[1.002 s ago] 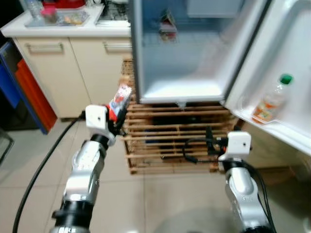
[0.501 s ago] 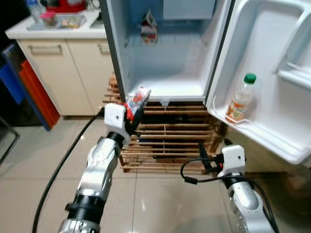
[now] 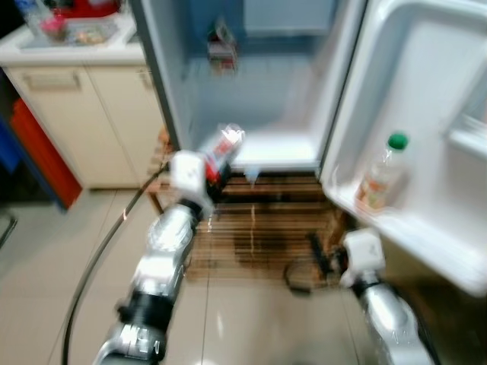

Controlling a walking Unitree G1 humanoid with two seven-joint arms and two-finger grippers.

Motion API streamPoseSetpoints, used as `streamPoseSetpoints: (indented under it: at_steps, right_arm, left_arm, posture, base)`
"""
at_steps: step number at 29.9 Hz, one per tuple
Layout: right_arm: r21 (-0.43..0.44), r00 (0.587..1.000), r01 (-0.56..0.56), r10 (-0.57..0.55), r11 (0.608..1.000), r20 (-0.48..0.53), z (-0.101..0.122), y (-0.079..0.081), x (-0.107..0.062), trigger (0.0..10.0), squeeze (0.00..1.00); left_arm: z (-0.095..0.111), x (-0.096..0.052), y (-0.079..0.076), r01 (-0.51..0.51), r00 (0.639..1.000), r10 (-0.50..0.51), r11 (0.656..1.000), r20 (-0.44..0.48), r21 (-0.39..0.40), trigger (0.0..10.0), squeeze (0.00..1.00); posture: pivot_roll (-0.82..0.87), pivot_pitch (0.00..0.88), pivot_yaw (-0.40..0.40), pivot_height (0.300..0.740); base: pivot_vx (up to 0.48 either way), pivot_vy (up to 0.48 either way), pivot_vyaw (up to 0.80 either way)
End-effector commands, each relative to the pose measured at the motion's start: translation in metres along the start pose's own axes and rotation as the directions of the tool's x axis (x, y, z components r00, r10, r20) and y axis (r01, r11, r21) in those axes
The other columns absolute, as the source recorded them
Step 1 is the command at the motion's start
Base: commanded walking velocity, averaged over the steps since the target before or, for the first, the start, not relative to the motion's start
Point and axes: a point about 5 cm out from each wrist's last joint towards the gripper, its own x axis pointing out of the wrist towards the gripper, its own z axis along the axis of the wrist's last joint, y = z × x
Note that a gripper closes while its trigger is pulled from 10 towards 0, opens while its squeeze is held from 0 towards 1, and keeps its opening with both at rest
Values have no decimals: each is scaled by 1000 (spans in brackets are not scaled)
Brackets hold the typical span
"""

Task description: Restocking fridge

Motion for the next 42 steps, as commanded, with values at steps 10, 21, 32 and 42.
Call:
streamPoseSetpoints:
  at_steps: [10, 21, 32, 42]
  right_arm:
    - [38, 987, -162, 161, 986, 30, 3, 20, -3, 10000, 0]
    - [132, 955, -294, 296, 947, 4, -13, 64, 13, 10000, 0]
    - [123, 921, -385, 389, 915, -10, -11, 84, 0, 10000, 0]
    - [61, 935, -335, 340, 940, -102, -28, 45, -21, 10000, 0]
  left_arm:
    - [12, 11, 14, -50, 998, 49, 999, 29, 7, 10000, 0]
    - [-13, 27, 23, -103, 978, 98, 994, -185, -19, 10000, 0]
    - [-22, 37, 27, -124, 948, 125, 992, -293, 22, 10000, 0]
    - [-34, 30, 26, -121, 948, 122, 992, -294, 21, 10000, 0]
  posture:
    - [-186, 0, 47, 740]
    - [-229, 0, 79, 740]
    - [-273, 0, 101, 740]
    - [-280, 0, 87, 740]
  base:
    - [474, 0, 0]
    - [351, 0, 0]
    - [0, 0, 0]
    - [0, 0, 0]
